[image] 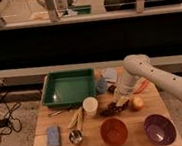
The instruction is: Place grapes in purple bowl
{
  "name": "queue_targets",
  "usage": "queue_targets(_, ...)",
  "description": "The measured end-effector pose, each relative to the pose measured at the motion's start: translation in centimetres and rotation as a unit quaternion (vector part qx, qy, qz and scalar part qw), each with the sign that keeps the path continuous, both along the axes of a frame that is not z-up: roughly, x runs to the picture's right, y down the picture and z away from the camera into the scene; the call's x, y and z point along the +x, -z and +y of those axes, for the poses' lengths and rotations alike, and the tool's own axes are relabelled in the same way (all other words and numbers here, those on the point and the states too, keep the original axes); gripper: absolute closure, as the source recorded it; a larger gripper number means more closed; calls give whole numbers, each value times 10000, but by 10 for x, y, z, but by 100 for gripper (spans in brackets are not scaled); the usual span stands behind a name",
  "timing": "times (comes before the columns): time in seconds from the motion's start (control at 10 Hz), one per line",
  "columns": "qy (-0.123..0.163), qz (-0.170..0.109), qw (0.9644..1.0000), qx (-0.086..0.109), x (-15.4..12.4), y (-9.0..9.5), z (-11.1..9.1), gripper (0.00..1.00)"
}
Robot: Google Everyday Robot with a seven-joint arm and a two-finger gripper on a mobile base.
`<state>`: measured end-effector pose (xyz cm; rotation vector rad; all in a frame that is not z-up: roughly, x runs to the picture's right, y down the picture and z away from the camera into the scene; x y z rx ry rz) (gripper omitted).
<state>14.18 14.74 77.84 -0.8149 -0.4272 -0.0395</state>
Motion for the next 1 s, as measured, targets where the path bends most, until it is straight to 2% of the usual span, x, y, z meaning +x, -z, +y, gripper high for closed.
queue_targets(0.3,-204,-126,9994,235,11,32,-21,97)
queue_targets(0.4,-257,-185,9988,369,14,44,-29,97)
queue_targets(0.7,-344,-300,9967,667,18,69,-44,97)
queue_targets(1.0,-425,-236,9939,990,32,87,-57,97)
